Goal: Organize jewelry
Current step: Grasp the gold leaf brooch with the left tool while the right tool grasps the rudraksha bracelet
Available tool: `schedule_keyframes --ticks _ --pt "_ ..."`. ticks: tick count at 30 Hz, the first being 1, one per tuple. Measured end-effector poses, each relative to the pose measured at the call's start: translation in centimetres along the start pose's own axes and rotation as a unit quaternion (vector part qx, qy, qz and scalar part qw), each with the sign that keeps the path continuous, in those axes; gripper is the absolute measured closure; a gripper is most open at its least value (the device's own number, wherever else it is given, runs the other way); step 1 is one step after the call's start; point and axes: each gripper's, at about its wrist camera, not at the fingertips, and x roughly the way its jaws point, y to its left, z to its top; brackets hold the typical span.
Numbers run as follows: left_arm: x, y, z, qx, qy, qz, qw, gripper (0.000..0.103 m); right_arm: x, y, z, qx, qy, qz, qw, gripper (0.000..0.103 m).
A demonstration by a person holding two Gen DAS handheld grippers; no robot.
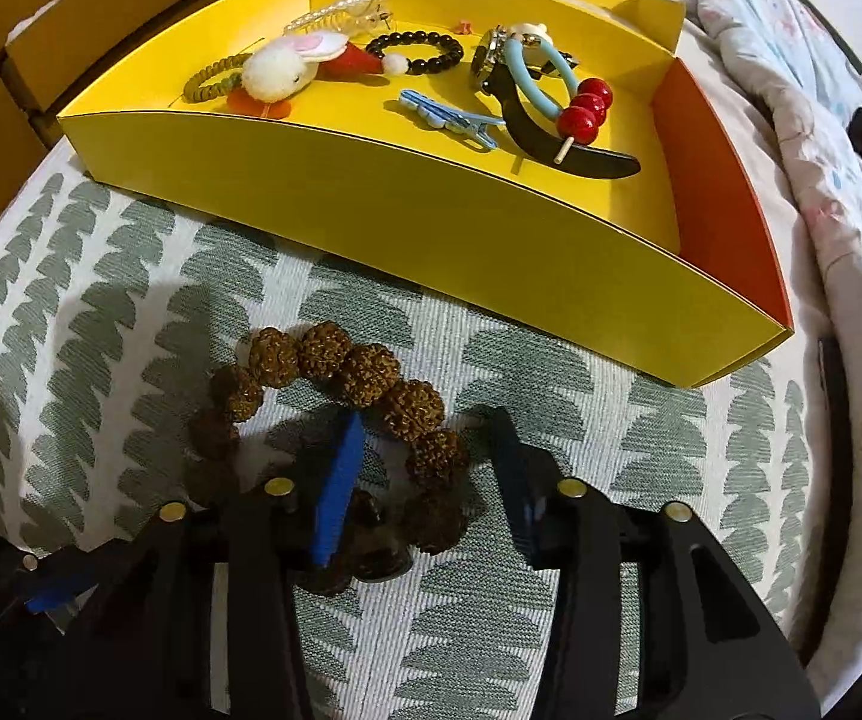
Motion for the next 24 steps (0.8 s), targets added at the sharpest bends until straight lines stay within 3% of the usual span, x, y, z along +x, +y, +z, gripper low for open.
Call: schedule_keyframes --ticks 2,8,24 --pt "0.0 0.3 0.2 -0.002 0.0 -0.002 1.0 0.079 -0.1 -0.1 0.1 0.002 0.002 0.004 1.0 0.076" --pt "-0.4 1.0 0.2 -0.011 -0.006 -0.007 0.9999 0.08 -0.6 -0.5 0.1 0.009 0.005 0.013 1.0 0.083" --pt "-2.3 2.8 -0.2 -0.033 -0.027 -0.018 0.9989 0.079 -5.9 -1.6 0.3 0.041 -0.039 0.088 0.994 0.083"
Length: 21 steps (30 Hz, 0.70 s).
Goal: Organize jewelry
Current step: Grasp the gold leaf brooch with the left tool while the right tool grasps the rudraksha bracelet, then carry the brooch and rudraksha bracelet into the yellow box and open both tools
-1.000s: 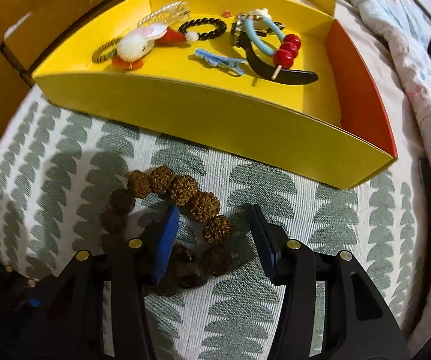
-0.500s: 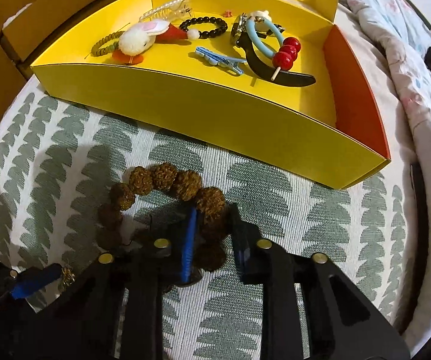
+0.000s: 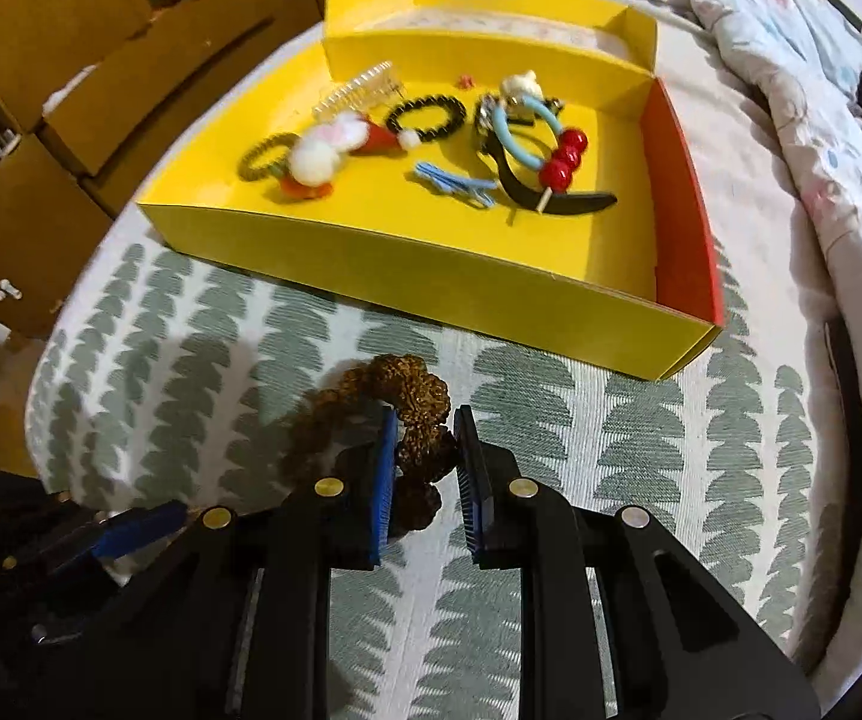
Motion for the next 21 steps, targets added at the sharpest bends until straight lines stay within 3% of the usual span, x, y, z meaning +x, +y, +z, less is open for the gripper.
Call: schedule_keyframes --ticks 12,21 --pt "-2.7 0.7 0.9 -0.011 -0.02 -0.013 0.9997 0.079 -5.0 1.0 0.7 -0.005 -0.052 0.037 0.998 0.083" --pt "-5.9 2.0 4.9 -0.027 -0.048 -0.011 0.9984 0.079 -8.6 -0.3 3.6 0.013 -0.097 0.07 0.993 0.083"
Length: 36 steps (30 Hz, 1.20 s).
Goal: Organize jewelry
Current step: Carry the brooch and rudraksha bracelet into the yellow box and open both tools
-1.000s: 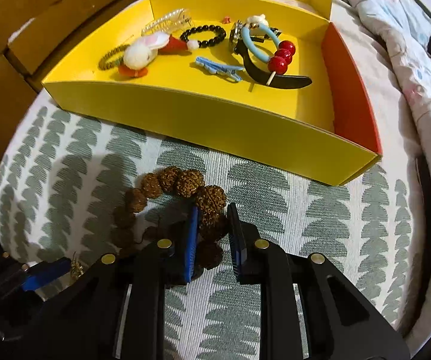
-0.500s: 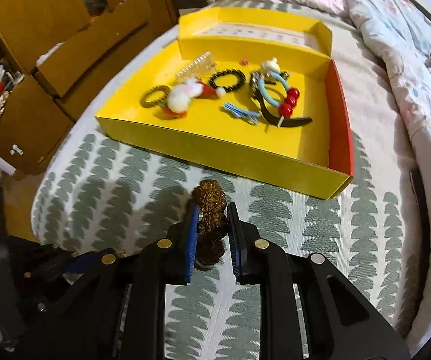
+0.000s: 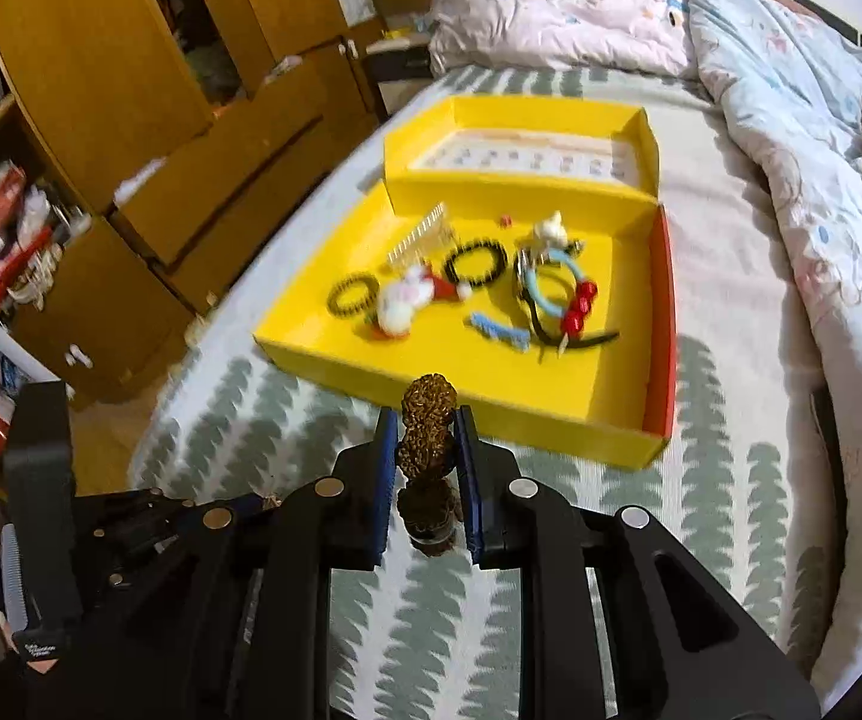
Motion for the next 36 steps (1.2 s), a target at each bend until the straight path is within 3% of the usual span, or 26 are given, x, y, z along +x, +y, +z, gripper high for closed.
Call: schedule_keyframes --ticks 10,18,27,34,36 --pt "-0.9 0.8 7.6 -0.013 -0.02 0.017 0.9996 0.079 -0.1 -1.1 6.4 0.006 -0.029 0.006 1.0 0.083" --pt "2.2 -0.6 13.0 -0.007 -0.006 -0.005 0.9999 0.079 4.3 -2.9 11.0 0.011 -0.01 0.005 1.0 0.083" --pt "7.6 -0.8 15.0 -0.006 0.032 0.0 0.9995 0.079 10.6 -4.4 14.5 0.0 0.014 0.003 1.0 0.083" --pt "10.8 -1.3 14.7 -0.013 0.062 -0.01 0.9979 0.079 14.8 -5.6 15.5 0.01 0.029 0.04 0.999 0.083" --pt "11.7 -1.5 14.6 -0.011 0.069 0.003 0.9975 0.079 15.8 -6.2 15.6 0.015 0.034 0.046 0.998 0.083"
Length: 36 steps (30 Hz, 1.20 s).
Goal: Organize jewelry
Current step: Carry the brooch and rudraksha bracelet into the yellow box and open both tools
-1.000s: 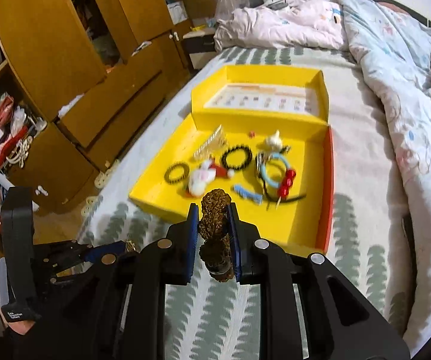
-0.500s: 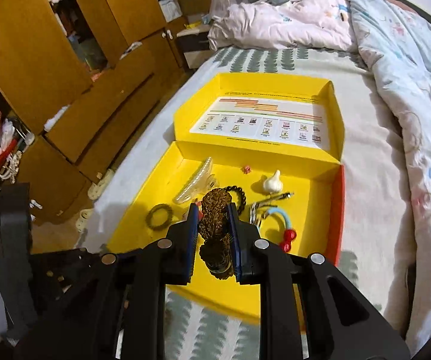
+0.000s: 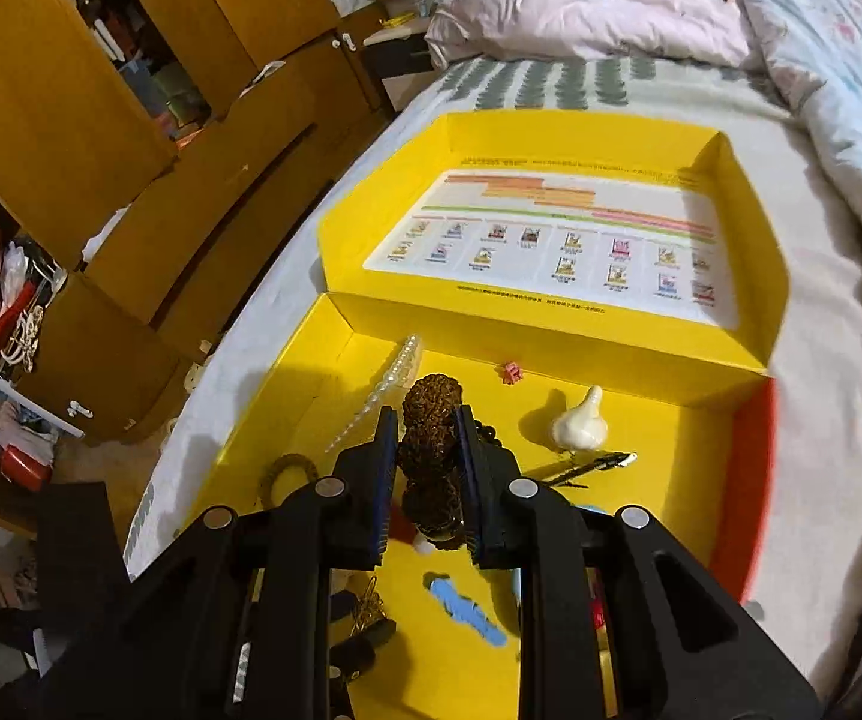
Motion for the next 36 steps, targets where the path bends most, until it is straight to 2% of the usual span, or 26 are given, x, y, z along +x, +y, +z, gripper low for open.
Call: schedule_keyframes --ticks 5,15,20,24,26,28,29,36 --pt "1.2 -0.4 0.0 0.004 -0.004 0.016 0.9999 0.079 1.6 -1.9 0.3 0.011 0.009 0.011 1.0 0.083" --pt "3.1 -0.1 0.0 0.0 -0.004 0.037 0.9993 0.079 3.8 -5.9 -0.4 0.044 0.024 -0.011 0.999 0.083" --pt "3.2 -0.2 0.0 -0.001 -0.01 0.041 0.9991 0.079 4.0 -6.3 -0.4 0.046 0.023 -0.013 0.999 0.083" --pt "2.8 -0.1 -0.3 -0.001 -0.01 0.038 0.9992 0.078 4.2 -6.0 -0.5 0.04 0.02 -0.018 0.999 0.076" --pt "2.6 0.0 -0.3 -0.001 -0.011 0.036 0.9993 0.074 4.1 -5.9 -0.3 0.041 0.015 -0.019 0.999 0.075" --pt "2.2 0.0 -0.3 -0.002 -0.016 0.035 0.9992 0.06 3.8 -5.8 -0.1 0.04 0.009 -0.017 0.999 0.075" --pt "1.9 0.0 -0.3 -0.001 -0.02 0.035 0.9992 0.059 3.6 -5.8 -0.1 0.04 0.007 -0.018 0.999 0.075" --pt "0.8 0.1 -0.2 -0.008 -0.027 0.026 0.9993 0.058 2.4 -5.9 0.1 0.046 0.002 -0.027 0.999 0.072"
